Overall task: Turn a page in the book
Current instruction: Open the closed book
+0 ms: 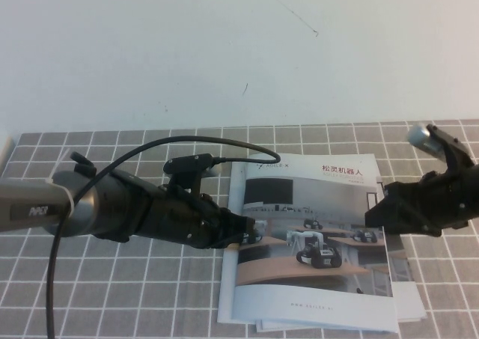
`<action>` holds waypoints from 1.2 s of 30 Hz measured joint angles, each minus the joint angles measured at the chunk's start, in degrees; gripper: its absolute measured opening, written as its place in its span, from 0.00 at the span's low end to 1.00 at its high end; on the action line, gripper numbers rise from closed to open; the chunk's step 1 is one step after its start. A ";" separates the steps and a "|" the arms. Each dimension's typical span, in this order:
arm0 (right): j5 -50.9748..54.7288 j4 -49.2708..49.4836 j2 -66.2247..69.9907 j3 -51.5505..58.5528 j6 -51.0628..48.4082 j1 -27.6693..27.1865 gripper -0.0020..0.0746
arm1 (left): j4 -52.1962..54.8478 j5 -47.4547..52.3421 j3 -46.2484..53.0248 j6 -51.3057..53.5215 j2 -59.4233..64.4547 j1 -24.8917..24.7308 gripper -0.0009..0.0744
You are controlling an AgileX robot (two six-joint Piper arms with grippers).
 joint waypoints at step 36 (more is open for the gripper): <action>0.84 -6.52 3.26 0.00 3.44 0.00 0.46 | -2.44 0.39 0.00 -0.27 0.00 0.00 0.01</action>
